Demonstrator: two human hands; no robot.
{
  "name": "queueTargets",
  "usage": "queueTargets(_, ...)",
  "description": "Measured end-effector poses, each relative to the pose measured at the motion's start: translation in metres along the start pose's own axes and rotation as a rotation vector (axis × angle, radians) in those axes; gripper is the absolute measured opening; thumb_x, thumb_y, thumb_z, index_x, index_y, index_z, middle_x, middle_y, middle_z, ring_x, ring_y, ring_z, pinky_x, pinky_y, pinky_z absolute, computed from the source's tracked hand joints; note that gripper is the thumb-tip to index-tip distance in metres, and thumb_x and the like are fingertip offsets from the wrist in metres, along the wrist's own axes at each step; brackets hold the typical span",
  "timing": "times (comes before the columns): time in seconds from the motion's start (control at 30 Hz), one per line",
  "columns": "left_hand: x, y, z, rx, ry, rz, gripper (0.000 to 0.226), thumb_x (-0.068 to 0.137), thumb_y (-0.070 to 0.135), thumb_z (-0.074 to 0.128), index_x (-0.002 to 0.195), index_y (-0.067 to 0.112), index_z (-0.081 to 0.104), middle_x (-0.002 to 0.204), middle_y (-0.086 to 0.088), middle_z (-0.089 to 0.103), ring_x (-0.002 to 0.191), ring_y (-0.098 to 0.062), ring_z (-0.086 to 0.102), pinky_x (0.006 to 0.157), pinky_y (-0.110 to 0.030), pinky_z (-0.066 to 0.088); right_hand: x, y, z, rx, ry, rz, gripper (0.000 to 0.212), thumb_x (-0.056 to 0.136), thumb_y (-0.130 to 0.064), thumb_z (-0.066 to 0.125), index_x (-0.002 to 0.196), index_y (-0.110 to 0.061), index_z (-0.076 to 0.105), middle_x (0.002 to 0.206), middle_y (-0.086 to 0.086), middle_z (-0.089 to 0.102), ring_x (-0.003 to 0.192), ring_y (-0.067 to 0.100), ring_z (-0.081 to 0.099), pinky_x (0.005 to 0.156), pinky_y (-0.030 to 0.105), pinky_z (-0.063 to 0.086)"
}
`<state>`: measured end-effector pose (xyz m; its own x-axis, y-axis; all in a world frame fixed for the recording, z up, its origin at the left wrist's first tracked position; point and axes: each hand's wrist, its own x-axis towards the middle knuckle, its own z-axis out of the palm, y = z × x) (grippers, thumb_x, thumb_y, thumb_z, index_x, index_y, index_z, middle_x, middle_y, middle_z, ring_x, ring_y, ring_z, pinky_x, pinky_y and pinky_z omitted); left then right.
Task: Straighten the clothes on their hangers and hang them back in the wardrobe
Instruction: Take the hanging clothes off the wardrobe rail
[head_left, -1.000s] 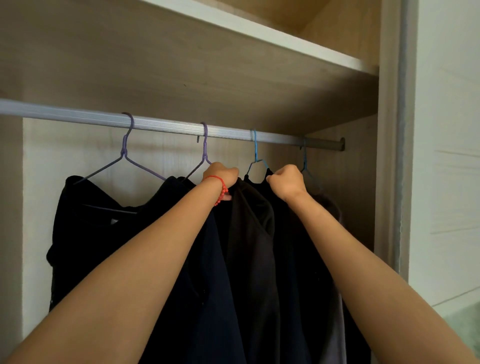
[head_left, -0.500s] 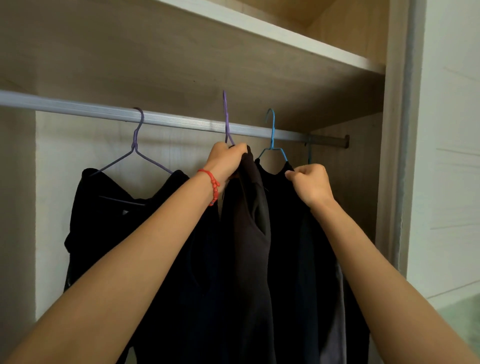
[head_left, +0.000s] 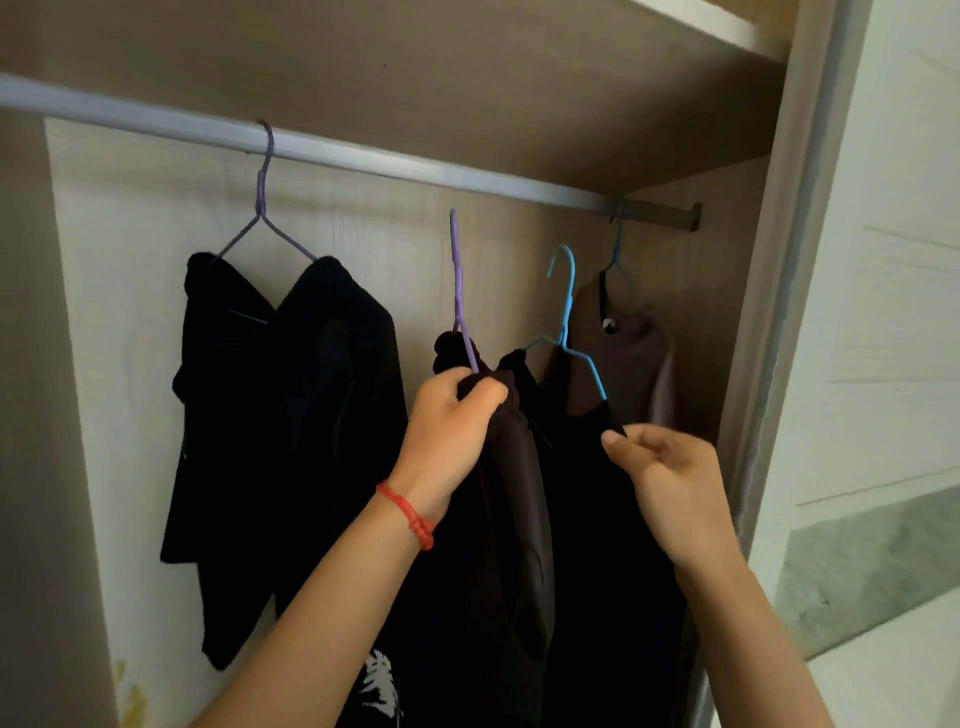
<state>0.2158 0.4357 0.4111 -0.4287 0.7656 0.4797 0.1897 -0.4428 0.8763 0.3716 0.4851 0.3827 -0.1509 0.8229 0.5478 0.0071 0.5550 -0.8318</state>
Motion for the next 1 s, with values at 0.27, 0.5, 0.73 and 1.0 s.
queueTargets(0.27, -0.085, -0.083, -0.018, -0.015, -0.010, -0.180, 0.016, 0.086, 0.006, 0.052, 0.085, -0.009, 0.058, 0.072, -0.013, 0.054, 0.067, -0.020, 0.054, 0.055, -0.019, 0.042, -0.095, 0.044, 0.004, 0.073, -0.076, 0.165, 0.033, 0.088, -0.008, 0.057, 0.056, -0.005, 0.055, 0.040, -0.003, 0.041, 0.036, 0.006, 0.034, 0.038, 0.014, 0.029)
queueTargets(0.5, -0.126, -0.143, -0.064, -0.007, 0.080, -0.328, 0.014, 0.086, 0.002, 0.051, 0.075, 0.000, 0.059, 0.068, -0.008, 0.056, 0.061, -0.009, 0.056, 0.053, -0.014, 0.043, -0.137, 0.081, 0.030, 0.094, -0.102, 0.292, 0.025, 0.088, -0.008, 0.058, 0.067, 0.005, 0.058, 0.049, 0.003, 0.045, 0.048, 0.014, 0.037, 0.046, 0.021, 0.030)
queueTargets(0.73, -0.155, -0.165, -0.083, -0.043, 0.211, -0.365, 0.006, 0.072, 0.016, 0.058, 0.070, 0.011, 0.058, 0.055, 0.009, 0.058, 0.056, -0.002, 0.055, 0.051, -0.010, 0.043, -0.143, 0.112, 0.040, 0.169, -0.287, 0.377, 0.019, 0.089, -0.006, 0.055, 0.074, -0.003, 0.066, 0.048, 0.004, 0.048, 0.047, 0.015, 0.039, 0.046, 0.021, 0.031)
queueTargets(1.0, -0.178, -0.188, -0.060, -0.019, 0.469, -0.369, 0.018, 0.088, -0.008, 0.044, 0.082, 0.001, 0.058, 0.067, -0.010, 0.055, 0.058, -0.012, 0.054, 0.052, -0.012, 0.041, -0.105, 0.159, 0.032, 0.313, -0.687, 0.432, 0.022, 0.089, -0.005, 0.052, 0.072, -0.006, 0.065, 0.043, -0.005, 0.046, 0.040, 0.007, 0.037, 0.044, 0.022, 0.029)
